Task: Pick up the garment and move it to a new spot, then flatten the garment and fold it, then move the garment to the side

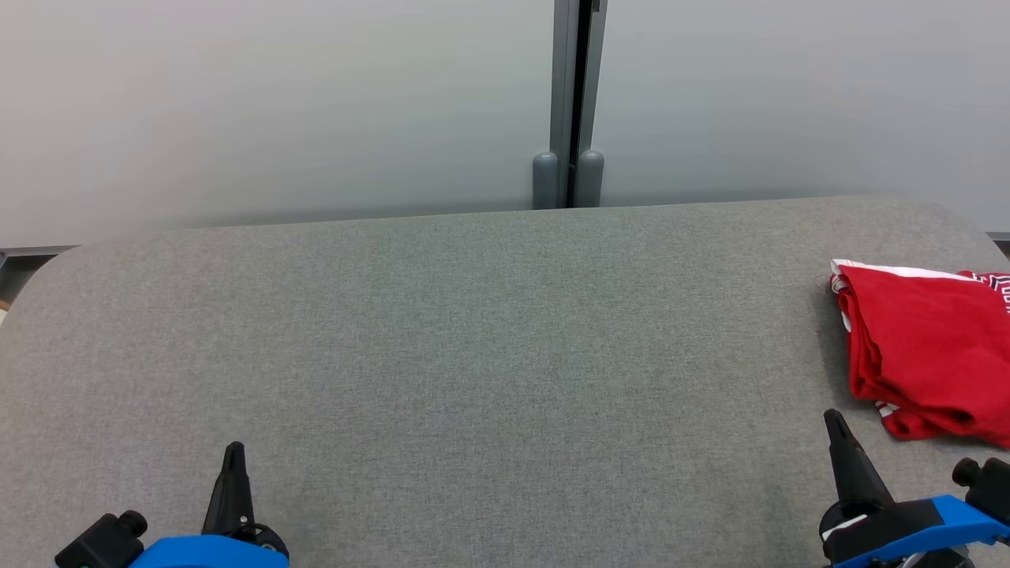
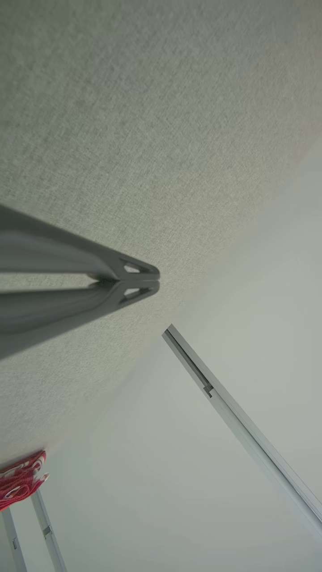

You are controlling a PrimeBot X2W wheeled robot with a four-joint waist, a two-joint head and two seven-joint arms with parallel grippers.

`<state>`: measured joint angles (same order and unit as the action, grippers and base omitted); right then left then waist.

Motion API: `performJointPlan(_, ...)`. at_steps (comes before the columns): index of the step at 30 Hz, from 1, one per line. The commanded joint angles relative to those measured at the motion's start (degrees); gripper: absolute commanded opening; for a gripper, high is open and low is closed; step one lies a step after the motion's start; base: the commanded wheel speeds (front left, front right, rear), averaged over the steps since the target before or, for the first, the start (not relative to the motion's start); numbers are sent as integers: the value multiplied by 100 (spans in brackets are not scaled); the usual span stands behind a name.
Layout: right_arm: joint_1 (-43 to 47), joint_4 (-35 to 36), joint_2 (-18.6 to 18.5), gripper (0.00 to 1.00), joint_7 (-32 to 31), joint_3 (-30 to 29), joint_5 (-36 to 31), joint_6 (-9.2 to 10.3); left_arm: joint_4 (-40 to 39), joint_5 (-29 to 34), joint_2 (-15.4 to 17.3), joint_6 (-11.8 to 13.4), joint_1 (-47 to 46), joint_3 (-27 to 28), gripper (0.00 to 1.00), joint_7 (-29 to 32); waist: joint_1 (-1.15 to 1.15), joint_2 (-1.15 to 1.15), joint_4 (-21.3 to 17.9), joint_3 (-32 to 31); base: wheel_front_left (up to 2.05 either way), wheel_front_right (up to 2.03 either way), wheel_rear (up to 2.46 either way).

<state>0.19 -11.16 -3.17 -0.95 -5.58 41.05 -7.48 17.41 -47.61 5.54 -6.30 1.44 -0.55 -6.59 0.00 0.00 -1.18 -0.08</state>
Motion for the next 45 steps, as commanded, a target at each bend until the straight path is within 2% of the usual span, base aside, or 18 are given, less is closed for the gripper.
performJointPlan(1, -173, 51, -6, 0, -21, -18, 205, -1, -107, -171, 13, -37, -192, 60, 0, 46, 0, 0, 2, 0, 0, 0, 0)
performJointPlan(22, -332, -51, 5, 0, -188, -45, 1728, -2, -186, -1497, -73, -68, -386, 268, 0, 441, 0, 0, 29, 6, 0, 0, 0)
performJointPlan(45, -466, -140, 16, 0, -337, -70, 3022, -2, -250, -2629, -146, -94, -550, 445, 0, 776, 0, 0, 56, 12, 0, 0, 0)
